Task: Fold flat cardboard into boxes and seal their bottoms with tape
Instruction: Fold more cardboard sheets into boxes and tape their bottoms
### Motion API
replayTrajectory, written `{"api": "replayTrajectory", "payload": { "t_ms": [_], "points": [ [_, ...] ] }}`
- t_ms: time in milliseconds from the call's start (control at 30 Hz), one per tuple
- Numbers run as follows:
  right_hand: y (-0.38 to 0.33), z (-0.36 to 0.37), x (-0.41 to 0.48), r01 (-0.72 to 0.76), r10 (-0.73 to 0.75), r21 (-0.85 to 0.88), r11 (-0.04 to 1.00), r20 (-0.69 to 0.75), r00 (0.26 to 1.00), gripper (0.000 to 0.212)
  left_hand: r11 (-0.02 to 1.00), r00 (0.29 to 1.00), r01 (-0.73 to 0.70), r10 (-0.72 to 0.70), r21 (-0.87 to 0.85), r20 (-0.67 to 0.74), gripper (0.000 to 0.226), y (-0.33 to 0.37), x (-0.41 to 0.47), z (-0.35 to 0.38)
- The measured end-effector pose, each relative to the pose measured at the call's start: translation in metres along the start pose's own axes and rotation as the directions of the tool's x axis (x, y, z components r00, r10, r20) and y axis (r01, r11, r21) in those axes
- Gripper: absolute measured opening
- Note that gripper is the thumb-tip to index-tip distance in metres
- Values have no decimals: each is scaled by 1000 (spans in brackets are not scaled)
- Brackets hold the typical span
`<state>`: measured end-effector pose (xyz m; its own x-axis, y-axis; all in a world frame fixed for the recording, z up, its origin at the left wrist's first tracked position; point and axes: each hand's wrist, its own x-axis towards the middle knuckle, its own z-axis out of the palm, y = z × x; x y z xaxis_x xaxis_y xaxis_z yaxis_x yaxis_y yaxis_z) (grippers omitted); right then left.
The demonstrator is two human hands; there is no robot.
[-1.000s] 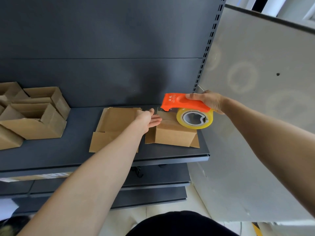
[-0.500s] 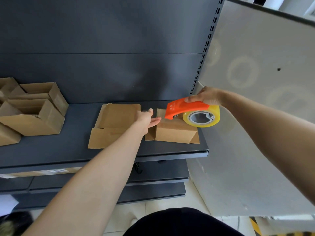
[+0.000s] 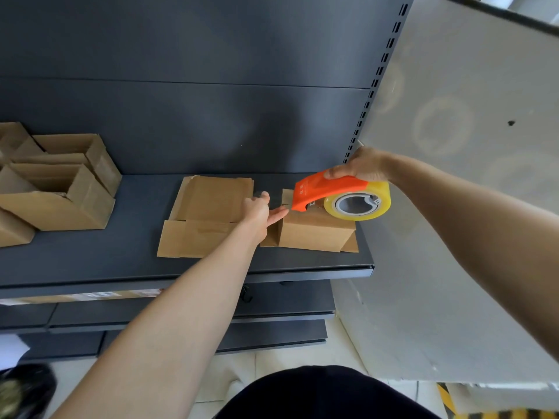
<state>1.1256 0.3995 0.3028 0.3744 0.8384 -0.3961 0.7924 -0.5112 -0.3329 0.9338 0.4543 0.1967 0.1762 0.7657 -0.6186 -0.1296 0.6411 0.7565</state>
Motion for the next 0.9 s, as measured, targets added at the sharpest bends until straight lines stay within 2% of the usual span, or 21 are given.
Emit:
{"api": "replayTrajectory", "payload": {
  "t_ms": [200, 433, 600, 900],
  "points": [
    [-2, 0, -1, -15, 15, 13, 1000, -13, 1000, 59, 988, 999, -19, 23, 155, -27, 35, -13, 10, -7],
    [-3, 2, -1, -20, 21, 35, 999, -22, 1000, 59, 976, 1000, 1, 0, 216, -3, 33, -19, 21, -8],
    [-4, 4, -3, -16, 17, 34, 999, -30, 999, 58, 962, 999, 27, -35, 271, 25, 28, -24, 21, -8],
    [-6, 4, -5, -20, 21, 59, 998, -14, 1000, 58, 934, 990, 121, -140, 335, 34, 36, -23, 29, -10]
  ]
}}
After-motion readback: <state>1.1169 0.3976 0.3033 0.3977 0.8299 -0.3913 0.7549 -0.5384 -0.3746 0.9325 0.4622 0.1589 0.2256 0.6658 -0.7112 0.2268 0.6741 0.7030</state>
